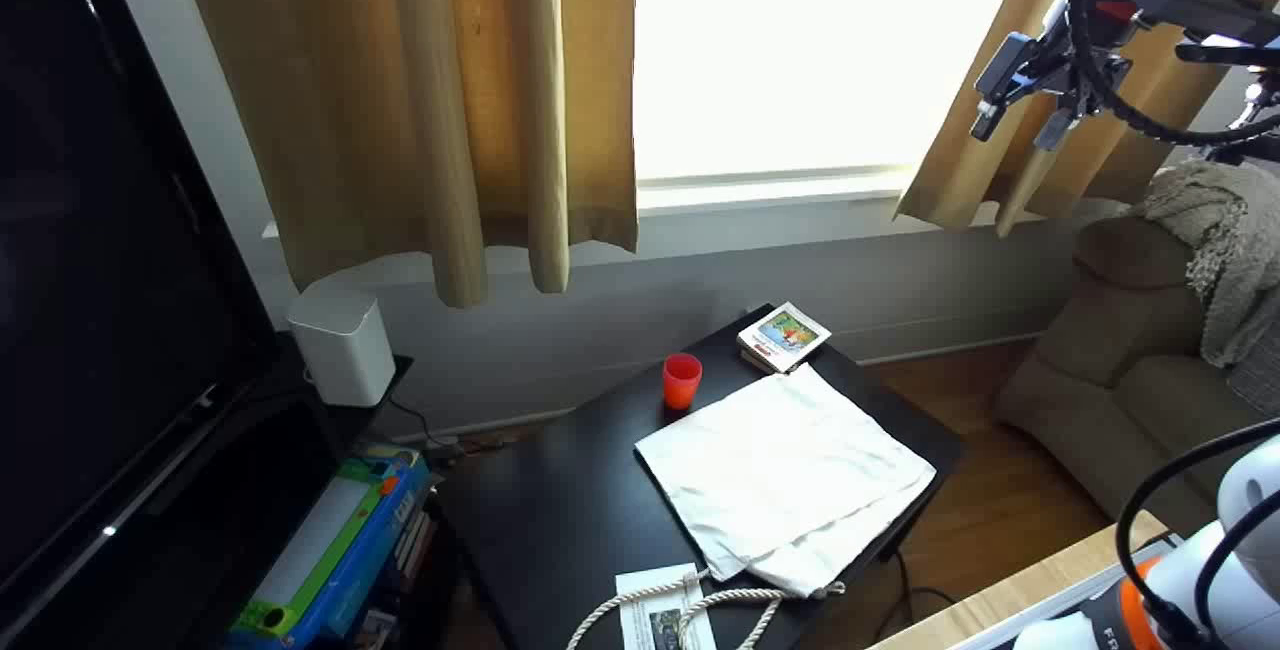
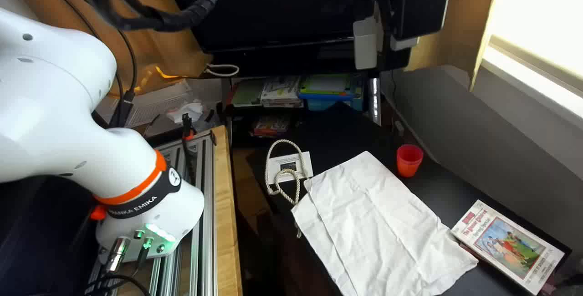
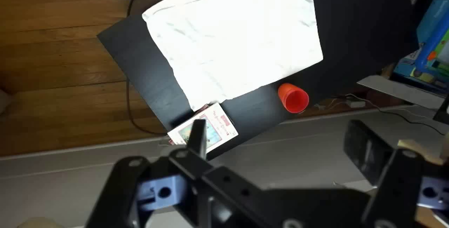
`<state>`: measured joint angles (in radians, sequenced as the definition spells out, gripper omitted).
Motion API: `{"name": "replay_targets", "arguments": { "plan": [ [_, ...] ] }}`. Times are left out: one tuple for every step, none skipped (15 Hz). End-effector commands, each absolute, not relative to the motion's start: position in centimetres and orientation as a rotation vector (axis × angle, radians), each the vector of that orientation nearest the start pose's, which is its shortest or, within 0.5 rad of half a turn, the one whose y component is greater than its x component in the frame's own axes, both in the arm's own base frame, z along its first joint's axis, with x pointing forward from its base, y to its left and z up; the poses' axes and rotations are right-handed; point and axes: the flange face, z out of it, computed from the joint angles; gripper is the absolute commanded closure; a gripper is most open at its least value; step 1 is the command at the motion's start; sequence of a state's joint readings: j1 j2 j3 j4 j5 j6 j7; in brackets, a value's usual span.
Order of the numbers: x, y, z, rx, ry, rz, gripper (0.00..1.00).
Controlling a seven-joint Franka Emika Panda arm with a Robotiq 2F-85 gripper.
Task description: Fold the towel on the table
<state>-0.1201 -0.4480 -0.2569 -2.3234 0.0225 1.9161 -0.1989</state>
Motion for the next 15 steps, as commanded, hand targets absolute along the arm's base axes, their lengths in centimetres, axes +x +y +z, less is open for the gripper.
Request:
{"name": "replay_targets", "arguments": {
  "plan": [
    [39.1,-16.3,50.8,-3.011,0.246,-0.092,0.0],
    [39.1,-16.3,50.8,-3.011,0.246,-0.092,0.0],
    [39.1,-16.3,50.8,-3.011,0.246,-0.092,0.0],
    [39.1,-16.3,50.8,-3.011,0.246,-0.092,0.0],
    [39.4,-15.6,50.5,-3.019,0.223,-0.049,0.0],
    [40.5,-14.0,49.2,-3.015,0.156,-0.006,0.0],
    [41.7,-11.6,47.3,-3.037,0.144,0.053,0.0],
    [42.6,-9.3,45.7,-3.037,0.08,0.099,0.0],
    [43.5,-7.5,44.5,-3.044,0.037,0.125,0.0],
    [44.5,-5.1,43.3,-3.046,-0.014,0.171,0.0],
    [45.4,-2.7,41.8,-3.076,-0.01,0.181,0.0],
    [46.4,-0.3,40.2,-3.093,-0.001,0.198,0.0],
    [47.3,1.9,38.6,-3.131,0.053,0.188,0.0],
    [48.1,4.1,36.8,-3.155,0.111,0.162,0.0],
    [48.8,5.2,34.7,-3.168,0.19,0.138,0.0]
  ]
}}
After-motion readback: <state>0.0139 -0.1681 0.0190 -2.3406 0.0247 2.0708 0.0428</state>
